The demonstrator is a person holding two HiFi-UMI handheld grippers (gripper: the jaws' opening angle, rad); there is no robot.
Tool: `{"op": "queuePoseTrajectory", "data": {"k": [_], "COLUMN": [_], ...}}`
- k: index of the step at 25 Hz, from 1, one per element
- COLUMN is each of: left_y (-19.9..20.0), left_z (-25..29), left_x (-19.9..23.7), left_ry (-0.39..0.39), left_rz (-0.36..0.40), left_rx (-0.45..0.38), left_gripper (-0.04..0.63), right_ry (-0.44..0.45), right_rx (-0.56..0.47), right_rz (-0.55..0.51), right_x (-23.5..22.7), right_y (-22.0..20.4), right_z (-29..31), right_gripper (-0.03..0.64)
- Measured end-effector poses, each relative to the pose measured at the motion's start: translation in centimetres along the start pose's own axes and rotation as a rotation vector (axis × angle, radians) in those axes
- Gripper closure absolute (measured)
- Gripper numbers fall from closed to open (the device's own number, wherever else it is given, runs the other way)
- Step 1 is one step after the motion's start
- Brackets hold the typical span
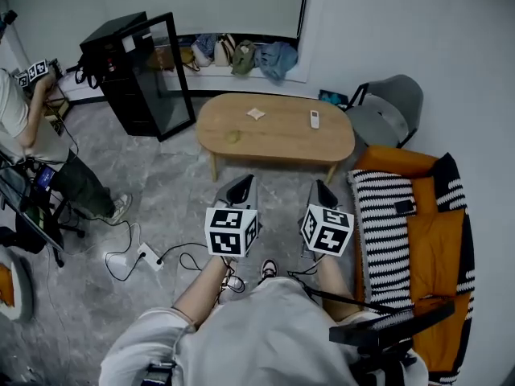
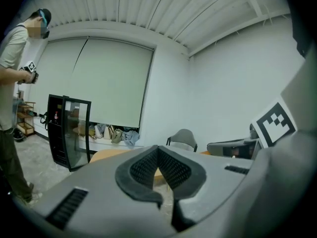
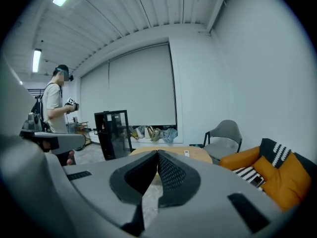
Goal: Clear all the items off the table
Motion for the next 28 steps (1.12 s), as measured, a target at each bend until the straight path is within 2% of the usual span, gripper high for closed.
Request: {"op": "queuePoseTrajectory", "data": {"k": [5,16,28], "left_y": [0.4,0.0,-0.9], "left_z": [5.3,14.7,20.6], "left_x": [-0.1,1.4,3.4], "left_ry": [0.003,0.068,0.129], "left_rz": [0.013,0.011,0.016], "left_rx": [0.005,0.030,0.065], "left_gripper": [0.594,0.593,0.594], "right_ry": [0.009,0.051,0.086], "right_rx": [0.006,0.026,0.053], "right_rz": [0.008,0.003,0.011], "right_x": [-2.4,-6.8,-9.6], "right_y": [0.6,2.2,2.3], "right_z": [4.9,14.4,21.5], "right_gripper": [0.592,0.592,0.592]}}
Point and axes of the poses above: the fingertips, and each gripper's own axes: z forward along the fingers, x to its left, y out of its top, the point moved 4 cm from there along -z, backward along the fingers, and after that the axes turned 12 degrees about -x, right-handed, at the moved point
